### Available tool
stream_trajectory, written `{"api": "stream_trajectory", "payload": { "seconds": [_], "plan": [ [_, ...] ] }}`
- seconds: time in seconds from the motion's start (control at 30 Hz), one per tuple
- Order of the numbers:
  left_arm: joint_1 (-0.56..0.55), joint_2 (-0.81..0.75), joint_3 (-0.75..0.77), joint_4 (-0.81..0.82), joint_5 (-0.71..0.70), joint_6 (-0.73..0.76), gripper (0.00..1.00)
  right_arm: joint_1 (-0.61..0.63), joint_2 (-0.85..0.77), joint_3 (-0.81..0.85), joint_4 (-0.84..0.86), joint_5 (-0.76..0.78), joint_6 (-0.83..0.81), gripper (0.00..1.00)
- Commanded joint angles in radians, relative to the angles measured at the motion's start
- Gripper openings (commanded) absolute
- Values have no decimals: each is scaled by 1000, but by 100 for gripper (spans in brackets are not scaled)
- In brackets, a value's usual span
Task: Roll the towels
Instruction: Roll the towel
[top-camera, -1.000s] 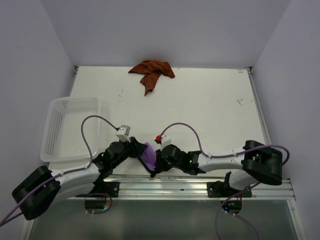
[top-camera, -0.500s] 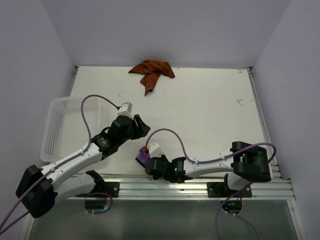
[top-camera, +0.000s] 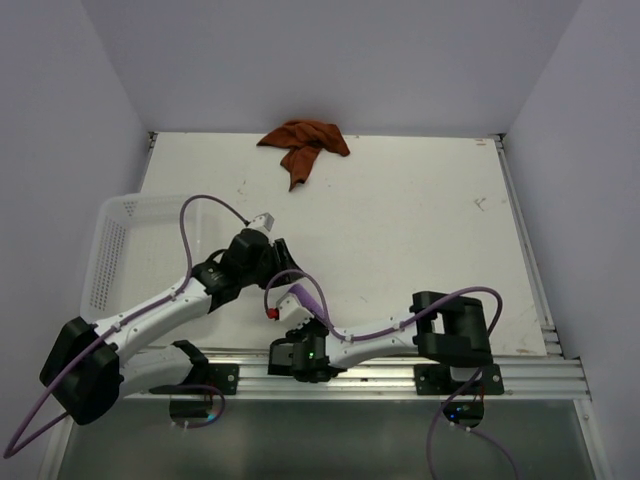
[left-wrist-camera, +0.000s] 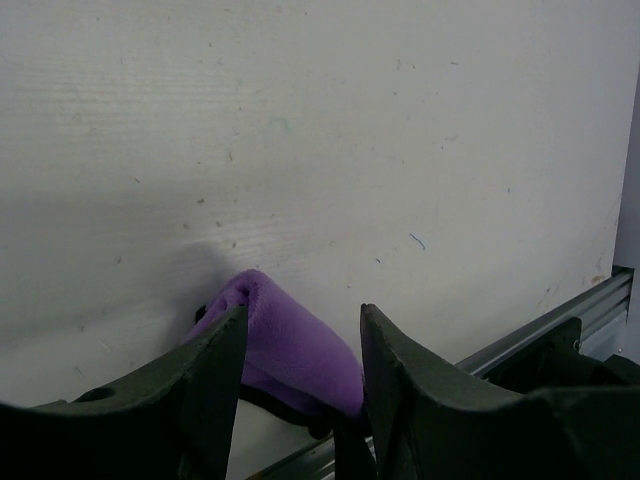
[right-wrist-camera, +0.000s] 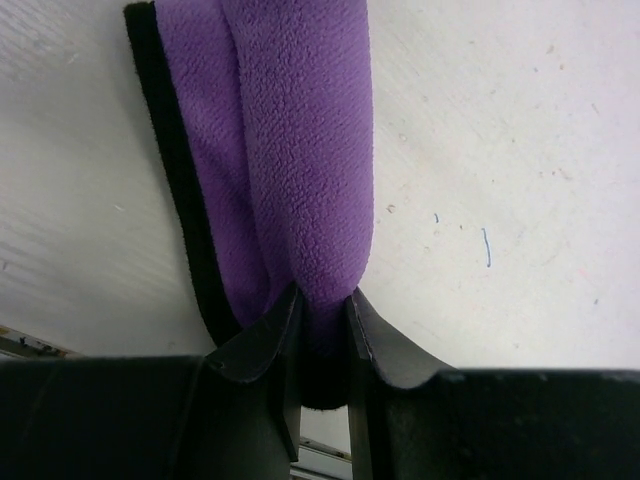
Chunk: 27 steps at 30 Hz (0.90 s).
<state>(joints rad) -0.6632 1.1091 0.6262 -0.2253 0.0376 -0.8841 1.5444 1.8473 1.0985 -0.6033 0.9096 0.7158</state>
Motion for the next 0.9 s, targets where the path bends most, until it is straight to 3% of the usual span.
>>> {"api": "stream_trajectory", "payload": {
  "seconds": [0.0, 0.27, 0.63, 0.87],
  "plan": [
    [5, 30, 33, 34, 73, -15, 52, 19, 58, 47, -141, 106, 57, 17],
    [4, 37, -13, -17, 97, 13, 51, 26, 99, 86, -196, 133, 67, 18],
    [-26, 178, -68, 87, 100, 19, 50, 29, 73, 57, -127, 95, 30, 19],
    [-38, 261, -97, 136, 41, 27, 40, 33, 78, 61, -130, 91, 24, 20]
  ]
}}
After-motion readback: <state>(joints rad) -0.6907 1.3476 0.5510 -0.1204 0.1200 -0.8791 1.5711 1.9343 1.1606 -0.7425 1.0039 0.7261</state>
